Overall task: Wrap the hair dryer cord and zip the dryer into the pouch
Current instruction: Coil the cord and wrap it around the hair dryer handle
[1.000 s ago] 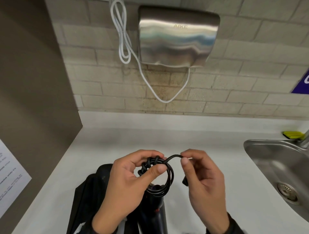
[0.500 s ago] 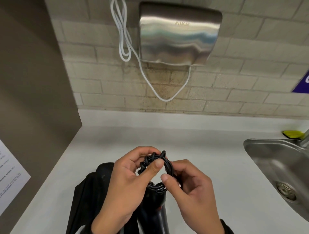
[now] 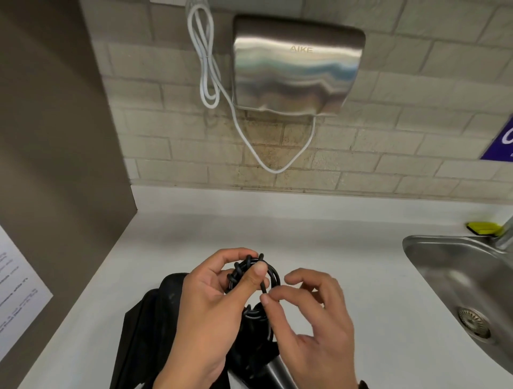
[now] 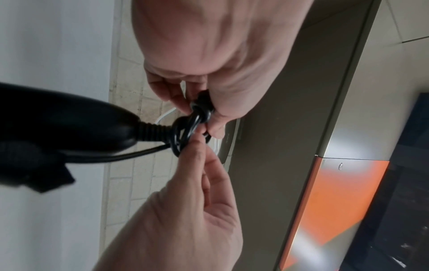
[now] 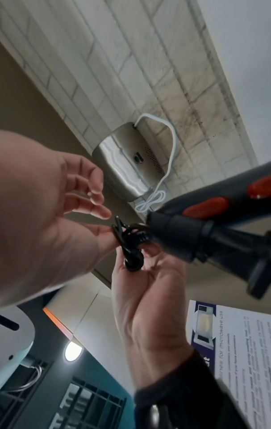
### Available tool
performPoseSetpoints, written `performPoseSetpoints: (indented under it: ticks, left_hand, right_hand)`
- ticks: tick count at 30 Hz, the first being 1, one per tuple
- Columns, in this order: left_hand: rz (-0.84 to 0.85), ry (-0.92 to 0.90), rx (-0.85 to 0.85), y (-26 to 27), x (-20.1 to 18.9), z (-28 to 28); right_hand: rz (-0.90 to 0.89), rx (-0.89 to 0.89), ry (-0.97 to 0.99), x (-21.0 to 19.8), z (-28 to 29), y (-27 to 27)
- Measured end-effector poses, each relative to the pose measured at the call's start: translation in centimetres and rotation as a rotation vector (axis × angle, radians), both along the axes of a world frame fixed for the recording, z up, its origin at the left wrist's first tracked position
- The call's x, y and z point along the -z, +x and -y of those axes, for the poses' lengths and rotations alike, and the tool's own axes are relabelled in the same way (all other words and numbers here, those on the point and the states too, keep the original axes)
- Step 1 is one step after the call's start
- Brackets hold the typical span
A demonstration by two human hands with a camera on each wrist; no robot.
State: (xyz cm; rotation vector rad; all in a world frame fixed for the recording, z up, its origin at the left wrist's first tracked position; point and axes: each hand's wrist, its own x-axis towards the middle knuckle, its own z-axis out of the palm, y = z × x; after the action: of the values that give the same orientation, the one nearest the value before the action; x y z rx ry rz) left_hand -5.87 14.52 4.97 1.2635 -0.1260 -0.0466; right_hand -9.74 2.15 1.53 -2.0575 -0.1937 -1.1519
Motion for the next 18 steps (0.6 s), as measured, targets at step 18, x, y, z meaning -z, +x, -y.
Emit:
performPoseSetpoints:
  ticks: [18]
  left_hand:
    - [0.167, 0.087, -0.056, -0.2, 0.3, 0.8]
  right_hand:
    - [-0.336, 0.249, -0.094, -1.6, -1.9, -0.9]
